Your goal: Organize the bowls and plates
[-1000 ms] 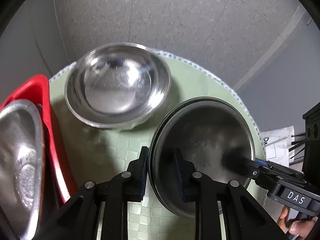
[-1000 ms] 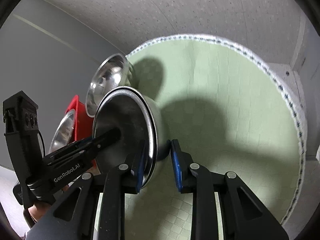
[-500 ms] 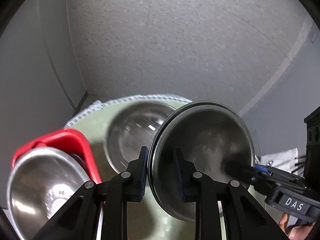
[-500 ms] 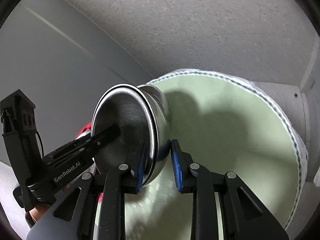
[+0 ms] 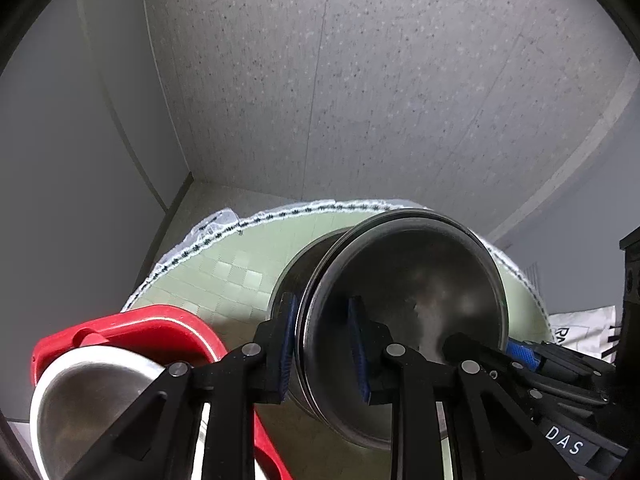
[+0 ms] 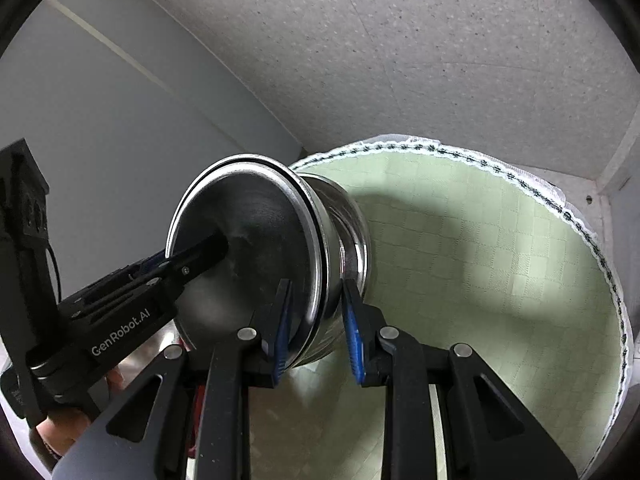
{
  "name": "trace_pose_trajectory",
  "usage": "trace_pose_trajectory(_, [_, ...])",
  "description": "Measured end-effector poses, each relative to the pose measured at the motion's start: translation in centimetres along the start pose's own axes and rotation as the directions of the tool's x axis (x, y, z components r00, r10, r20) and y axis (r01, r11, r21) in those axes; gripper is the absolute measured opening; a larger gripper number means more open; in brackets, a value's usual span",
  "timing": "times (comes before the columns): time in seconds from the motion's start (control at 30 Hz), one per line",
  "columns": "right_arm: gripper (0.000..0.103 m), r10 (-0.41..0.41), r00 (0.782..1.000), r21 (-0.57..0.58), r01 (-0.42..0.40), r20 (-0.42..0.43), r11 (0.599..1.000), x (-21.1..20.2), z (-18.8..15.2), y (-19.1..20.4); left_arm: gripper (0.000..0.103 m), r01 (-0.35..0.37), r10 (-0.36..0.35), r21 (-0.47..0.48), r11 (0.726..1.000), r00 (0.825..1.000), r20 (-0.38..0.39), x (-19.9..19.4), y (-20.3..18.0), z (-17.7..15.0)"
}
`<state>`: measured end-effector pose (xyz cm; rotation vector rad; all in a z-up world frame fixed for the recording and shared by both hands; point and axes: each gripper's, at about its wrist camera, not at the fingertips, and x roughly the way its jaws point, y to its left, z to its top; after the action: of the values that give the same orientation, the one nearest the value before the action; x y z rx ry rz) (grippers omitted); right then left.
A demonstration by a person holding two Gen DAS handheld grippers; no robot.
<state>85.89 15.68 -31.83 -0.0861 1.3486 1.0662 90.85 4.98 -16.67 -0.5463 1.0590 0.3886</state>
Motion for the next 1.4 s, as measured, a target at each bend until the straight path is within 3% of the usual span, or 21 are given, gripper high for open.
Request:
trace_pose_trajectory(0.23, [0.027,-0.043,0.999,-0.001,0.043,0.002,0.999,1.0,0.1,0.0,0.022,0.005,-0.005,-0.007,1.000,0.999,-0.034,2.6,0.9,0.9])
trace_pose_trajectory(0.43, [0.030,-0.049,0.999,-0.002,0.049,0.008,0.999,1.4,0.6,0.2,0.041,-0.002,0.002,-0.015,1.000,0.998,-0.060,3.4,0.2,0.9])
trace_pose_trajectory(0.77, [0.038,-0.025,1.000,0.061,0.026,-0.015,0.998,0.5,1.2,-0.3,0.043,0.029,-0.031,-0.041,0.999,0.998,-0.062,3.4,0.6,1.2])
trace_pose_trajectory(0.83, [0.044,-0.010,1.000,0.065,0.010,-0.007,0.998,0.1,1.3,-0.2,0.045,0.011,-0.013,-0.038,0.999,0.998,-0.061,3.4,0.6,1.0])
trace_pose_trajectory(0.93, [0.071,-0.071,0.997,0.066,0.070,0.011,0.995,-0.7,1.4,0.0,0.049,0.013,-0.017,-0.065,0.998,0.998,-0.056,3.0,0.9,0.9])
trace_pose_trajectory(1.13, [0.073,-0.049,0.999,0.082,0.047,0.019,0.996,-1.2,1.2,-0.7,0.058,0.009,-0.010,-0.057,0.998,1.000,-0.019,1.4,0.3,0.7])
trace_pose_trajectory(1.33, [0.073,-0.033,0.998,0.092,0.028,0.054,0.995,-2.3,1.1,-1.2,0.077,0.028,-0.026,-0.045,0.999,0.999,0.030,-0.8,0.5,0.8])
trace_pose_trajectory(1.4, [0.073,-0.030,0.997,0.098,0.023,0.069,0.995,-3.0,1.0,-1.4,0.078,0.036,-0.034,-0.045,0.998,0.999,0.041,-1.3,0.8,1.0])
